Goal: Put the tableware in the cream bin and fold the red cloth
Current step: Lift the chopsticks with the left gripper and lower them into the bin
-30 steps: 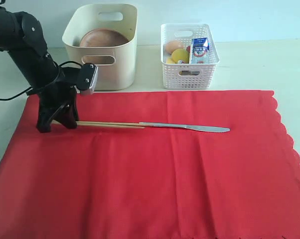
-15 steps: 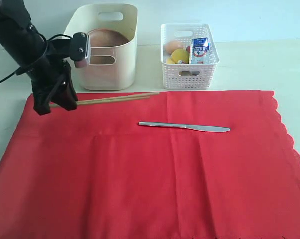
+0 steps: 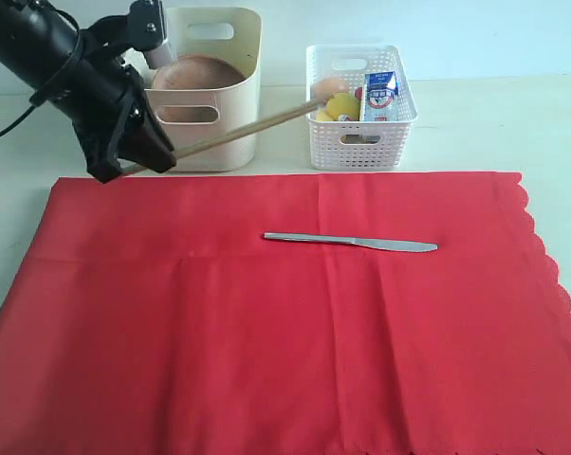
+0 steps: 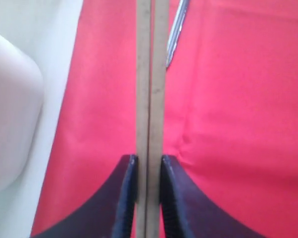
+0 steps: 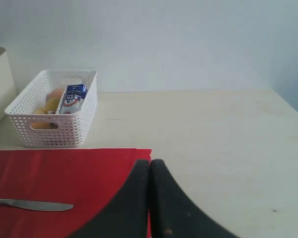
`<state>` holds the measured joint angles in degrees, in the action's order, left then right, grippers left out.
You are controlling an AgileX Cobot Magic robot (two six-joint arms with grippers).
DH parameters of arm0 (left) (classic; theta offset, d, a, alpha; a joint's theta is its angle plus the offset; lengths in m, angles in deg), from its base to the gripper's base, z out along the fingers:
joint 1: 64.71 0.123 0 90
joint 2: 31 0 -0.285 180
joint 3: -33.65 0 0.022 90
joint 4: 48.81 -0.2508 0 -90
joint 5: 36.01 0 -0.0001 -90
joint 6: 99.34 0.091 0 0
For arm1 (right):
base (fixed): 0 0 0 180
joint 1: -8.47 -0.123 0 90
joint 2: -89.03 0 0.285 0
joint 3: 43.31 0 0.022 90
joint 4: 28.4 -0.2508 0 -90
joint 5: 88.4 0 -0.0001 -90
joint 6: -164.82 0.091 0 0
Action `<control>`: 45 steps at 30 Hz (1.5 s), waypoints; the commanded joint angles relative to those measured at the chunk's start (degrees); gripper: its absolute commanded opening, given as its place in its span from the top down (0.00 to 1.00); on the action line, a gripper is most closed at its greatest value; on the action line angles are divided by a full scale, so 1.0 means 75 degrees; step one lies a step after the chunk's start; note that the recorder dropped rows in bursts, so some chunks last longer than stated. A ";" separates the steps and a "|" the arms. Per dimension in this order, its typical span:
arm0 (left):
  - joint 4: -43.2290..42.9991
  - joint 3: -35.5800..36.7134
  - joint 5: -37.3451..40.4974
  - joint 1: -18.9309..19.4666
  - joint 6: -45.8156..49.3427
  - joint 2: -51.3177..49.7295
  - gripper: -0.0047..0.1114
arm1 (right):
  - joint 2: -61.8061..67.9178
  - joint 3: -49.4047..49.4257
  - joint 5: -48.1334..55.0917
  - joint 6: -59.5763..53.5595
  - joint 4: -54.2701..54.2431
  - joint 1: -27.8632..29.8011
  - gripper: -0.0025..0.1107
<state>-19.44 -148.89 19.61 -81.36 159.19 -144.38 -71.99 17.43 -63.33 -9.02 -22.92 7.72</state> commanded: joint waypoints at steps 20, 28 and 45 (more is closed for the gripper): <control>0.4782 -0.0108 -0.3278 0.0816 -0.0107 0.1319 0.91 | 0.0019 0.0004 0.0062 -0.0012 -0.0687 0.0021 0.98; 0.7731 -0.0227 -0.3531 0.1316 0.1641 0.0665 0.96 | 0.0019 0.0004 0.0062 -0.0012 -0.0687 0.0021 0.98; 0.9034 -0.1499 -0.3201 0.1316 0.2552 -0.2180 0.96 | 0.0019 0.0004 0.0048 -0.0079 -0.0684 0.0021 0.98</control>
<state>47.49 -158.37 -5.72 -71.62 177.82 -158.24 -71.99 17.43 -62.56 -9.02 -27.80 7.72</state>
